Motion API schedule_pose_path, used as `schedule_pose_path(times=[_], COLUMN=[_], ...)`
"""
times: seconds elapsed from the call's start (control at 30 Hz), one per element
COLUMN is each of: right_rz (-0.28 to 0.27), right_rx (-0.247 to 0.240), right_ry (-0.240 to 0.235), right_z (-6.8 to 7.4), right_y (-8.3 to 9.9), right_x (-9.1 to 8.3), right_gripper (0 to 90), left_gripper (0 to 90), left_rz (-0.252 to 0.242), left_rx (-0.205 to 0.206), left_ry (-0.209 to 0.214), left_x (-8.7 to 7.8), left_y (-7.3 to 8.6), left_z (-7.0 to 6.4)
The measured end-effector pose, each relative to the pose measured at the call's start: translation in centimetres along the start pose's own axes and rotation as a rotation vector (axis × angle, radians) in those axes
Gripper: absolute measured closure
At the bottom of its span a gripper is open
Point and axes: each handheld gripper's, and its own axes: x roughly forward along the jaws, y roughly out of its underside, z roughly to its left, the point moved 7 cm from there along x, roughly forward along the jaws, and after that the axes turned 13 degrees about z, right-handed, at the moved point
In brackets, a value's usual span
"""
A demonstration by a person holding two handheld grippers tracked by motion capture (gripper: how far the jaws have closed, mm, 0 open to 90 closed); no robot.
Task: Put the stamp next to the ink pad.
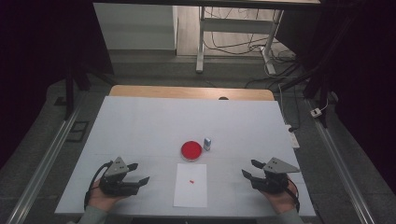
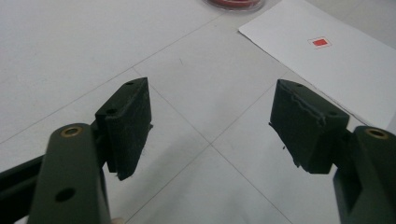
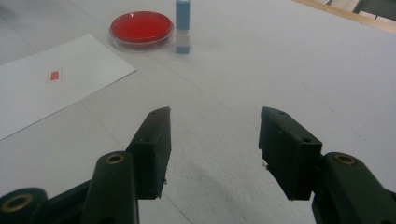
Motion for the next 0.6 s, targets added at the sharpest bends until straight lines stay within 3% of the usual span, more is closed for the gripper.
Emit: schedule_pose_path(times=[0.6], right_rz=[-0.008], right_rx=[0.000], right_ry=[-0.004], right_z=[-0.12], right_y=[-0.10], right_x=[-0.10], right_gripper=[43.7], left_gripper=[29.2], left_rz=[0.003], left_rx=[-0.001], left_ry=[0.001], left_x=[0.04], left_y=[0.05], left_z=[-0.03])
